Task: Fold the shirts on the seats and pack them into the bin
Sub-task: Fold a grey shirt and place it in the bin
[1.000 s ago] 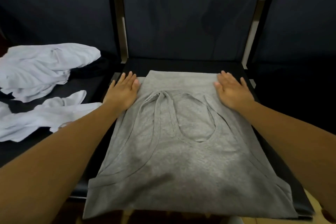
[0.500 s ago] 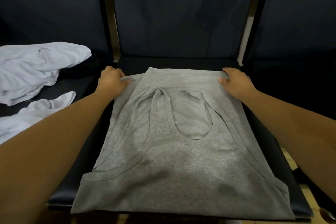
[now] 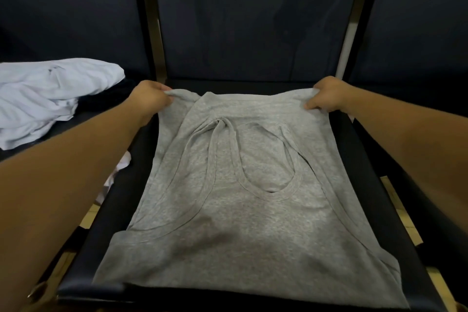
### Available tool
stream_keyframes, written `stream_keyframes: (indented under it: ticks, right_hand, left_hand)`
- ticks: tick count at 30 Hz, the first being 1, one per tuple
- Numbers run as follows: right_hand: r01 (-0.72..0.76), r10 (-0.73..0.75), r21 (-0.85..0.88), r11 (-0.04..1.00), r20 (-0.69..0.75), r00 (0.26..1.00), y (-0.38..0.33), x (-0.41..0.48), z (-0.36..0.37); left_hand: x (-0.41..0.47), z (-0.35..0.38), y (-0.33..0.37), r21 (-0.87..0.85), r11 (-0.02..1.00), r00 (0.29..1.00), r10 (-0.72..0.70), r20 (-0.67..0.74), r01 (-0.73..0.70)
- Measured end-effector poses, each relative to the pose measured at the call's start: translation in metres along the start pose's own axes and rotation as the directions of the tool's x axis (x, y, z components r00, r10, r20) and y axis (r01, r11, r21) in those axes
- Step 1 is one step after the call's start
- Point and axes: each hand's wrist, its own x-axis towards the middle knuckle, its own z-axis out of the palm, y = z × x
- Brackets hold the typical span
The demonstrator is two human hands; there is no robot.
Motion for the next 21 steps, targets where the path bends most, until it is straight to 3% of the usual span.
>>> stream_keyframes:
  ticks: [4, 9, 13, 17, 21]
  right_hand:
    - [0.058, -0.017, 0.346, 0.936, -0.120, 0.993, -0.011, 0.002, -0.008]
    - [0.174, -0.042, 0.553, 0.815, -0.244, 0.969, -0.031, -0.013, -0.025]
    - [0.267, -0.109, 0.601, 0.753, -0.286, 0.952, -0.045, -0.046, -0.039]
    - [0.317, -0.167, 0.612, 0.725, -0.291, 0.942, -0.037, -0.099, -0.045]
    - [0.298, -0.239, 0.577, 0.760, -0.178, 0.955, 0.004, -0.157, -0.035]
  left_hand:
    - [0.004, -0.008, 0.021, -0.184, 0.982, 0.998, -0.049, -0.041, 0.041]
    - [-0.007, -0.028, 0.049, -0.241, 0.968, 0.992, 0.043, -0.117, -0.071]
    - [-0.032, -0.046, 0.066, -0.267, 0.952, 0.984, 0.117, -0.136, -0.150]
    - [-0.075, -0.071, 0.066, -0.287, 0.929, 0.972, 0.229, -0.057, -0.236]
    - [-0.139, -0.096, 0.044, -0.223, 0.919, 0.936, 0.346, 0.062, -0.325]
